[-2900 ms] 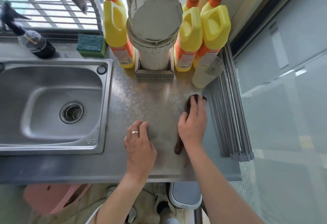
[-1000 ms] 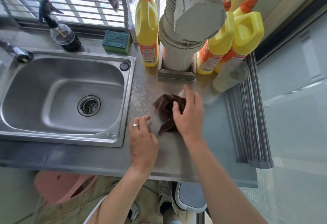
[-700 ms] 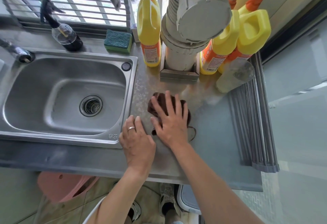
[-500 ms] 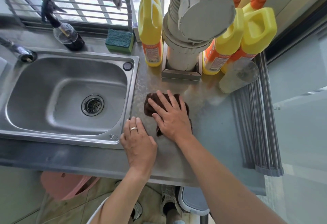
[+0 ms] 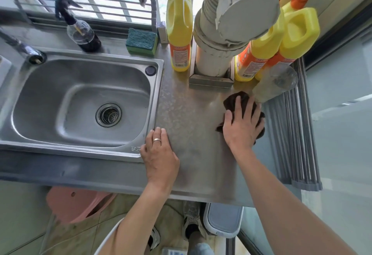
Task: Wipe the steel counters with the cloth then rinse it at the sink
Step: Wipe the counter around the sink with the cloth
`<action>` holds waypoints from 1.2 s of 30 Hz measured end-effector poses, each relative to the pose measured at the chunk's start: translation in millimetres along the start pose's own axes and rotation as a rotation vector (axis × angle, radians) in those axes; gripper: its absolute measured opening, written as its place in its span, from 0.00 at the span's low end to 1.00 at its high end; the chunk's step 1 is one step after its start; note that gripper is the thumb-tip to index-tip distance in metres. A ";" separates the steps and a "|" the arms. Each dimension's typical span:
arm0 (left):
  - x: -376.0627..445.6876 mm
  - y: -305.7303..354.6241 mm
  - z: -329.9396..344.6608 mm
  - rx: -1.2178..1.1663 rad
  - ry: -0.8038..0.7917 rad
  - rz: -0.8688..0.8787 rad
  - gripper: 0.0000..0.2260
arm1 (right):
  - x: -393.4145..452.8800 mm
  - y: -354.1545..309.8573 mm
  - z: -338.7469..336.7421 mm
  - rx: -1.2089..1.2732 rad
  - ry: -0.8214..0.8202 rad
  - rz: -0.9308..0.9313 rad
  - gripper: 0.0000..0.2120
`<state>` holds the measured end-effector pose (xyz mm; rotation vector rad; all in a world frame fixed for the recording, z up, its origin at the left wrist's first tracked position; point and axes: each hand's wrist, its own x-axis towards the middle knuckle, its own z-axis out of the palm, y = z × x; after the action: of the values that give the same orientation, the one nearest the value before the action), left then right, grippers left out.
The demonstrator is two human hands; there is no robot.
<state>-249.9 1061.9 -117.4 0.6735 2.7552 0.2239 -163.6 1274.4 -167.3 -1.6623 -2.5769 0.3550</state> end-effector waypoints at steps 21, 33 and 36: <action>-37.4 -141.4 -11.3 -0.044 -0.070 0.349 0.31 | -232.0 -142.8 50.4 0.018 -0.026 -0.226 0.28; -53.3 -106.9 -4.1 0.052 -0.081 0.308 0.35 | -206.6 -78.4 29.3 -0.107 0.032 -0.369 0.38; -60.4 -88.5 0.1 0.050 -0.113 0.283 0.38 | -191.3 -26.0 19.9 -0.090 0.053 -0.321 0.37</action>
<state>-236.4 955.7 -121.9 1.0556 2.5592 0.1714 -110.1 1087.9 -165.9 -1.2282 -2.7922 0.1757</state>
